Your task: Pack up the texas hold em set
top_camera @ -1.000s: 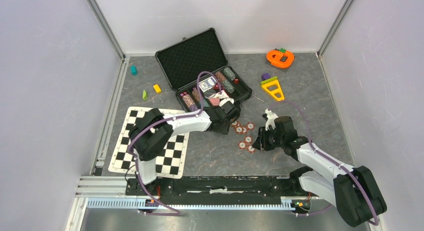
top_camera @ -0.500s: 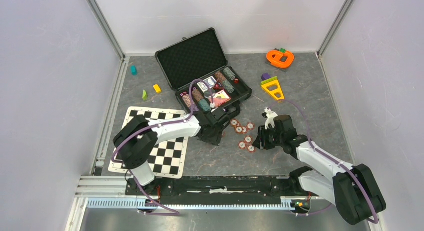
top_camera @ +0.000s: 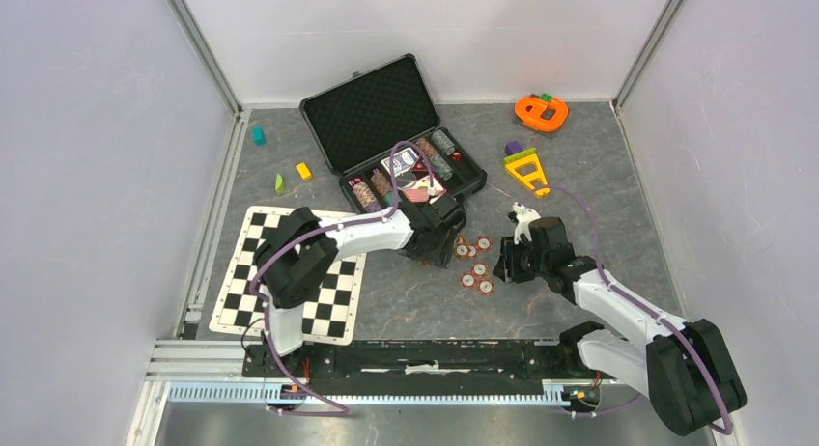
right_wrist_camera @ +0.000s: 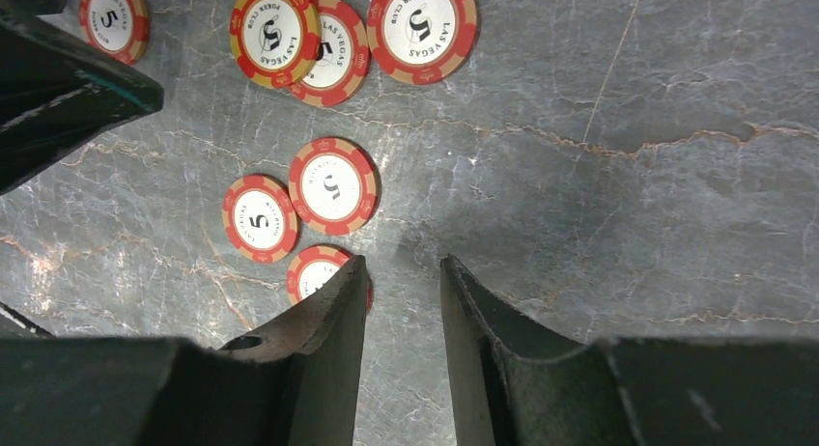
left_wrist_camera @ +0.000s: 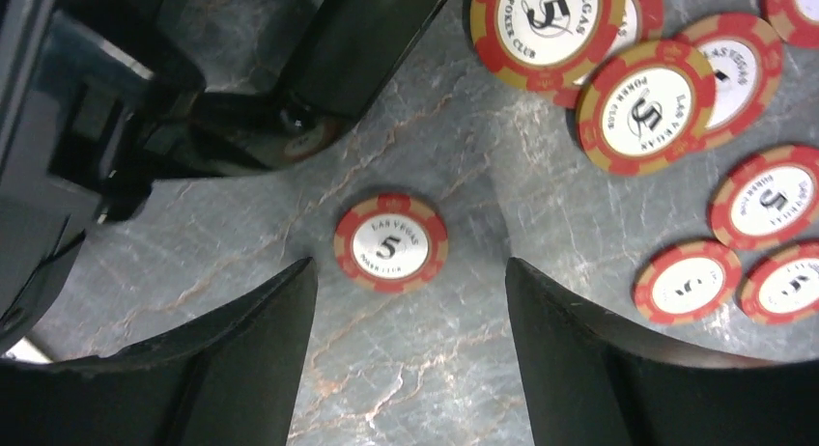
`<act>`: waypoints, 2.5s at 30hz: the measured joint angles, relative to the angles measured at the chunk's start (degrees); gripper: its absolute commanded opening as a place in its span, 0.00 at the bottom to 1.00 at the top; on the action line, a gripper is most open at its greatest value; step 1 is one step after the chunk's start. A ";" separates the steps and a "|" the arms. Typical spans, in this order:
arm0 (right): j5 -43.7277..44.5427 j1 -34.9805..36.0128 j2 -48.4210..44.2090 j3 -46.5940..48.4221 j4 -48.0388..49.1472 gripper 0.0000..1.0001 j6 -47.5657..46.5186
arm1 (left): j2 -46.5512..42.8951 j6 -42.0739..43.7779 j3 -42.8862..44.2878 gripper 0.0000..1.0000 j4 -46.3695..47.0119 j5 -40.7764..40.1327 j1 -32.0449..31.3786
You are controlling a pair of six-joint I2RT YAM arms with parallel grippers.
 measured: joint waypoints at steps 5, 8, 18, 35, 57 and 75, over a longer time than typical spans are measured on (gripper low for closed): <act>0.63 0.00 -0.22 0.02 -0.07 0.40 -0.52 | 2.58 0.00 2.10 0.71 -0.66 -0.57 0.39; 0.68 0.00 -0.90 0.02 -0.02 0.40 -0.68 | 2.73 -0.02 2.32 0.59 -0.96 -0.37 0.90; 0.79 0.00 -2.47 0.02 0.07 0.39 -0.83 | 3.74 0.09 4.04 0.39 -3.34 -0.44 1.49; 3.39 -0.04 -4.79 0.02 0.04 0.39 -0.81 | 0.04 0.59 8.81 0.40 -4.09 3.82 1.22; 14.08 -0.70 -7.08 1.25 -4.15 0.75 0.07 | 8.96 2.95 18.56 0.55 -1.46 4.66 0.28; 26.18 -3.54 1.79 6.05 -9.68 0.63 4.90 | -9.42 4.70 -1.75 0.93 8.76 -3.15 -1.86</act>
